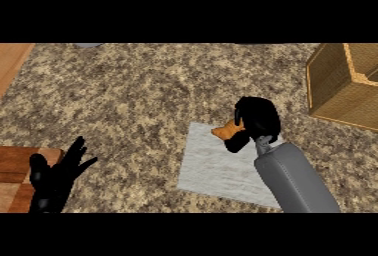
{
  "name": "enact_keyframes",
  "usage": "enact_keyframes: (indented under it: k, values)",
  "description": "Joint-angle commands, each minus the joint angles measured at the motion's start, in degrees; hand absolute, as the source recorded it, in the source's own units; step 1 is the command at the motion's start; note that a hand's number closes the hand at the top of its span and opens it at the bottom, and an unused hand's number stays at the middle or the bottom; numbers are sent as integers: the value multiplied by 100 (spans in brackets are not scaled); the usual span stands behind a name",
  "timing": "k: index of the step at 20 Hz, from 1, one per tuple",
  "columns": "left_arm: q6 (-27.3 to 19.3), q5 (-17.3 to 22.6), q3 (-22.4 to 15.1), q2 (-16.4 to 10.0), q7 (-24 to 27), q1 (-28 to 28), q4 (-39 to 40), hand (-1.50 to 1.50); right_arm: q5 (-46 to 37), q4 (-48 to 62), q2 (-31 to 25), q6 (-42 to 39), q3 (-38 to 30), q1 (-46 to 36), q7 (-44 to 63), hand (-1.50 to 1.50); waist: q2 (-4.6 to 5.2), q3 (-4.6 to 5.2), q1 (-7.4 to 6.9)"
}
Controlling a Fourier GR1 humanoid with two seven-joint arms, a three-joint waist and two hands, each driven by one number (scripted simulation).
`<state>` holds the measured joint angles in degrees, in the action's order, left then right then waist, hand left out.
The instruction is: Pick the croissant from the placemat and place it in the basket
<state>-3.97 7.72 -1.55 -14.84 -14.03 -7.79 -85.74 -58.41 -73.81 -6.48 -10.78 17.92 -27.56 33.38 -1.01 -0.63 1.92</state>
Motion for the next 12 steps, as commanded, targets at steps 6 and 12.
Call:
enact_keyframes:
  k: [6,12]
  values:
    - [142,11,-83,17,-76,-349,292,0,703,-2180,636,1895,-1181,-371,661,150,31,66,-6]
    - [52,-59,-91,40,-352,-62,275,0,515,-3271,189,1181,-1771,-920,1865,150,66,67,-83]
